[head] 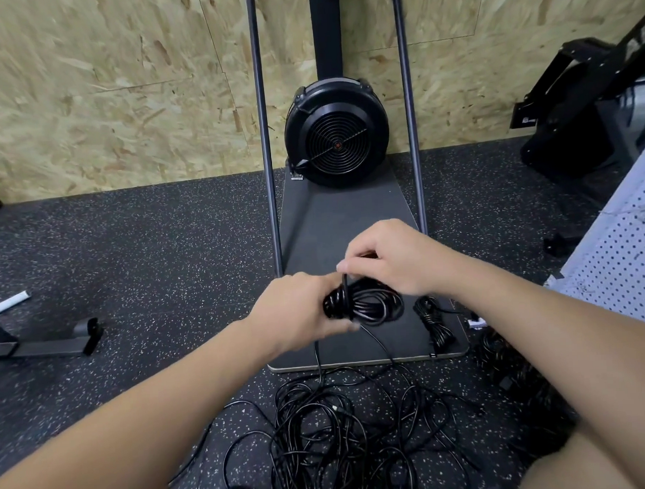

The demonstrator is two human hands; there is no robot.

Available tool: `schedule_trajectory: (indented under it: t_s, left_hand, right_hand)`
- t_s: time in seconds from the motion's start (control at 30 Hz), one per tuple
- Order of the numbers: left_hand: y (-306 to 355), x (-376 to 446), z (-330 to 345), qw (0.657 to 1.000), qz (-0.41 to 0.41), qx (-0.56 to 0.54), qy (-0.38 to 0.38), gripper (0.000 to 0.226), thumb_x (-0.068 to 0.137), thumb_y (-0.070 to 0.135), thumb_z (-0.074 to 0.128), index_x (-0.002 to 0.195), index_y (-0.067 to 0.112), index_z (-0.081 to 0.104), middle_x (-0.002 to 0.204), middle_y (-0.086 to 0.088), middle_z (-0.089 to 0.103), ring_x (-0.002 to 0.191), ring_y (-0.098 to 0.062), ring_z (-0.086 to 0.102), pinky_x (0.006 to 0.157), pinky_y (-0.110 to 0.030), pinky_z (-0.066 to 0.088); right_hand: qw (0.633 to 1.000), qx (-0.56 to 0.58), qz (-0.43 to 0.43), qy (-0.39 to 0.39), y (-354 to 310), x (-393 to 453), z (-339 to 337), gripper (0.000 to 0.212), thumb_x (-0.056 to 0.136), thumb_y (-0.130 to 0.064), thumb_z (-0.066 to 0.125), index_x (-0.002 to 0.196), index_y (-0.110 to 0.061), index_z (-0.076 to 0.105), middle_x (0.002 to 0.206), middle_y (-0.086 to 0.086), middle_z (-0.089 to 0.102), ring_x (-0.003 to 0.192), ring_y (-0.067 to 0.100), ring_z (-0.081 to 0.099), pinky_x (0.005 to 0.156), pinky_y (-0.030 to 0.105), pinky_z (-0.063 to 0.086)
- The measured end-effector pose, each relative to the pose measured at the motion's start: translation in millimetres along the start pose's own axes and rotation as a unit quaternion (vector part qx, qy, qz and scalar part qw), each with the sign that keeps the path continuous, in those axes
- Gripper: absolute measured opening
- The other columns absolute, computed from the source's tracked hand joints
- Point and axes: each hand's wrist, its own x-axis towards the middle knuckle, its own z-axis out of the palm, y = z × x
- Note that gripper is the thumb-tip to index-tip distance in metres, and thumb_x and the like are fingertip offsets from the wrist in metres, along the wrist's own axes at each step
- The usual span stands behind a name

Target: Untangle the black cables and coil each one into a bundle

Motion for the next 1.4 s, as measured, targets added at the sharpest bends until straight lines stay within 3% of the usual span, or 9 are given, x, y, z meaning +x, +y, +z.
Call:
schedule_trajectory:
  t_s: [0.17, 0.37, 0.5, 0.57, 0.67, 0.87, 1.0, 1.2, 1.4]
  left_hand:
    - [1.3, -11.2, -5.8, 0.995, 0.057, -0.082, -0.001, 0.061, 0.078, 0.092, 0.067, 0.103, 0.039, 0.052, 0.075, 0.010, 0.064, 0.071, -0.016, 0.059, 0.074, -0.042, 0.057]
    - [3.8, -19.8, -11.6, 0.979, 0.071, -0.188, 0.042, 0.051, 0.086, 0.070, 0.082, 0.098, 0.033, 0.048, 0.078, 0.007, 0.058, 0.073, -0.017, 0.053, 0.075, -0.045, 0.054]
    - [-2.6, -17.4, -12.3, 0.954, 0.003, -0.291, 0.067, 0.058, 0.089, 0.055, 0.087, 0.131, 0.039, 0.051, 0.109, 0.013, 0.074, 0.098, -0.020, 0.072, 0.095, -0.046, 0.058]
    - [-5.5, -15.1, -17.2, 0.943, -0.007, -0.323, 0.084, 0.069, 0.091, 0.047, 0.088, 0.144, 0.045, 0.044, 0.124, 0.017, 0.073, 0.109, -0.018, 0.073, 0.102, -0.042, 0.057]
    - [-11.8, -9.6, -13.9, 0.951, -0.024, -0.290, 0.108, 0.057, 0.094, 0.047, 0.085, 0.139, 0.041, 0.051, 0.114, 0.022, 0.074, 0.097, -0.002, 0.069, 0.093, -0.039, 0.056]
    - [-39.5, 6.4, -3.2, 0.960, -0.145, -0.204, 0.127, 0.048, 0.093, 0.050, 0.082, 0.123, 0.029, 0.051, 0.101, 0.010, 0.073, 0.095, -0.024, 0.069, 0.084, -0.043, 0.055]
    - [-47.5, 6.0, 2.9, 0.974, -0.158, -0.143, 0.073, 0.045, 0.091, 0.043, 0.080, 0.112, 0.028, 0.042, 0.094, 0.000, 0.071, 0.083, -0.033, 0.069, 0.071, -0.042, 0.054]
    - [-19.5, -3.3, 13.8, 0.997, -0.072, -0.012, -0.008, 0.039, 0.085, 0.035, 0.067, 0.113, 0.032, 0.040, 0.095, -0.005, 0.074, 0.087, -0.044, 0.070, 0.075, -0.048, 0.059]
    - [14.5, -10.5, 1.9, 0.999, 0.024, -0.044, 0.003, 0.051, 0.086, 0.042, 0.077, 0.115, 0.030, 0.037, 0.092, -0.001, 0.073, 0.088, -0.040, 0.068, 0.074, -0.046, 0.055]
  right_hand:
    - [0.987, 0.132, 0.084, 0.016, 28.9, -0.5, 1.5, 0.047, 0.087, -0.056, 0.088, 0.073, -0.012, 0.078, 0.068, 0.021, 0.063, 0.061, 0.016, 0.047, 0.064, 0.037, 0.039]
    - [0.960, 0.228, 0.160, -0.021, 38.6, -3.5, 9.1, 0.065, 0.088, -0.067, 0.082, 0.075, -0.005, 0.071, 0.066, 0.005, 0.058, 0.065, 0.017, 0.047, 0.064, 0.031, 0.036]
    - [0.954, 0.235, 0.185, -0.036, 50.6, -5.3, 23.6, 0.032, 0.104, -0.025, 0.068, 0.075, -0.009, 0.067, 0.064, -0.001, 0.056, 0.061, 0.014, 0.044, 0.062, 0.033, 0.034]
    - [0.949, 0.246, 0.190, -0.060, 50.8, -8.8, 26.0, 0.038, 0.115, -0.030, 0.056, 0.084, -0.015, 0.073, 0.068, -0.002, 0.060, 0.060, 0.015, 0.047, 0.056, 0.031, 0.037]
    - [0.958, 0.216, 0.168, -0.087, 40.3, -10.7, 25.8, 0.038, 0.117, -0.036, 0.051, 0.098, -0.020, 0.080, 0.071, -0.002, 0.062, 0.059, 0.015, 0.047, 0.056, 0.027, 0.039]
    - [0.995, 0.017, 0.040, -0.092, -4.1, -12.4, 27.3, 0.041, 0.109, -0.038, 0.058, 0.087, -0.004, 0.066, 0.063, 0.003, 0.046, 0.057, 0.011, 0.033, 0.057, 0.034, 0.030]
    - [0.995, -0.066, -0.021, -0.075, -29.5, -15.3, 20.6, 0.045, 0.110, -0.043, 0.056, 0.075, -0.016, 0.061, 0.065, 0.001, 0.058, 0.061, 0.017, 0.051, 0.063, 0.040, 0.044]
    - [0.999, 0.011, -0.046, 0.010, -45.1, -9.6, 8.5, 0.036, 0.105, -0.039, 0.069, 0.070, -0.030, 0.069, 0.068, -0.015, 0.067, 0.068, 0.008, 0.060, 0.066, 0.032, 0.046]
    - [0.987, 0.112, 0.045, 0.102, -1.4, -0.7, -5.1, 0.034, 0.103, -0.037, 0.076, 0.075, -0.017, 0.079, 0.059, -0.008, 0.062, 0.056, 0.008, 0.050, 0.062, 0.032, 0.041]
